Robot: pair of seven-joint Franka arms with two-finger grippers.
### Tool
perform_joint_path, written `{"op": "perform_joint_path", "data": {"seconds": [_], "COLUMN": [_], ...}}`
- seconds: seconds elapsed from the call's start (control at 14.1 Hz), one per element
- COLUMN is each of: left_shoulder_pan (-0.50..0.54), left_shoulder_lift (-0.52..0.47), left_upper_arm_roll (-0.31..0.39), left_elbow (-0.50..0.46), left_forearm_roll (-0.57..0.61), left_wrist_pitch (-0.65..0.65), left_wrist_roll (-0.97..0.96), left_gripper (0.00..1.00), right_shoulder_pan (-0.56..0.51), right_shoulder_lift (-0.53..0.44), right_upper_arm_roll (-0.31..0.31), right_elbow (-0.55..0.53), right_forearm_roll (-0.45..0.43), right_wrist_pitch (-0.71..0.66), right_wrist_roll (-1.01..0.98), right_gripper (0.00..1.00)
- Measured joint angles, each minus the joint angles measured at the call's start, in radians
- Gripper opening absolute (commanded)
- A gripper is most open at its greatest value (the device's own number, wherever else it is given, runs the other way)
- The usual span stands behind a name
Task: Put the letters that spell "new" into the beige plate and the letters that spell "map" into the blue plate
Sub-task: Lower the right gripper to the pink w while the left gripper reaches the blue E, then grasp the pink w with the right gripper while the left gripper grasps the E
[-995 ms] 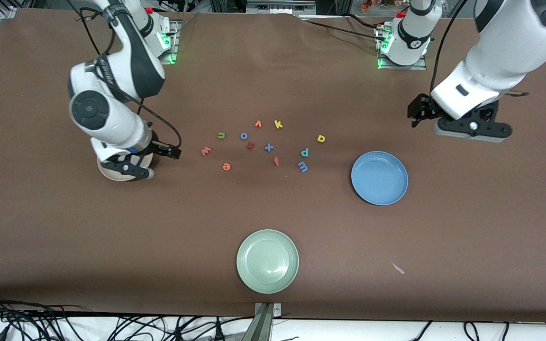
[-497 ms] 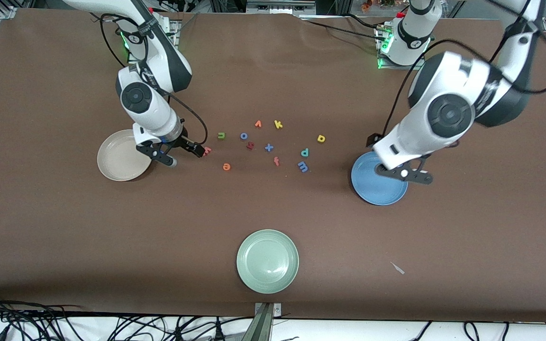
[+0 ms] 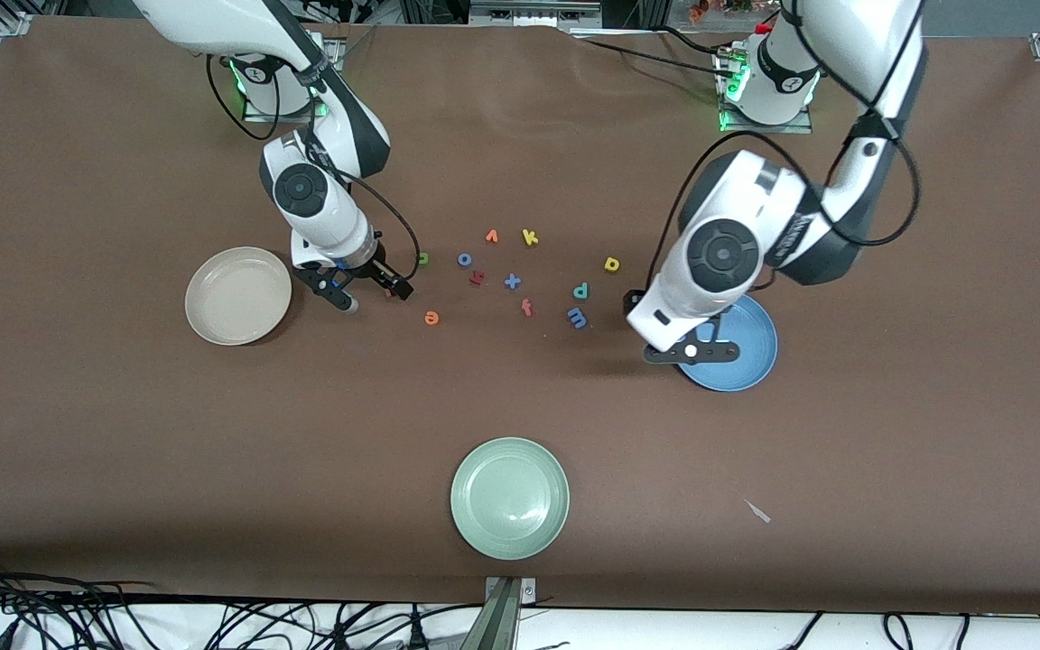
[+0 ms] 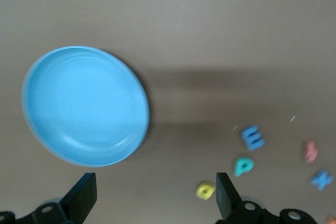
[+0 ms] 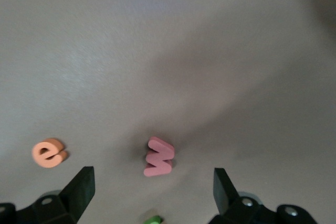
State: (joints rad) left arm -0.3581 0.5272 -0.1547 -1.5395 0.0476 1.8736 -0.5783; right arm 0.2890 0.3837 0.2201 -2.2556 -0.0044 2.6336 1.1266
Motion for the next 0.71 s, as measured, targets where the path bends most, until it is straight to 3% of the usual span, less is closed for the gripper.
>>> {"op": "perform_joint_path", "data": {"seconds": [0.36,0.71], "left_shoulder_pan": [-0.069,-0.113], "left_shoulder_lift": [0.127,0.185], "left_upper_arm_roll": [-0.001,-0.002], "left_elbow": [-0.001,-0.002], "left_forearm_roll": [-0.052,-0.148], "left_wrist_pitch": [0.19,0.245], "left_wrist_roll": [-0.302,-0.423], "left_gripper": [1.0,1.0], "right_shoulder_pan": [0.005,0.004], "right_shoulder_lift": [0.043,0.045], "right_upper_arm_roll": [-0.001,-0.003], "right_elbow": [0.004,0.008], "right_forearm_roll": [0.0,0.0], "right_wrist_pitch": [0.024,0.025], "right_wrist_roll": [0.007,0.007], "right_gripper": [0.99,0.92]}}
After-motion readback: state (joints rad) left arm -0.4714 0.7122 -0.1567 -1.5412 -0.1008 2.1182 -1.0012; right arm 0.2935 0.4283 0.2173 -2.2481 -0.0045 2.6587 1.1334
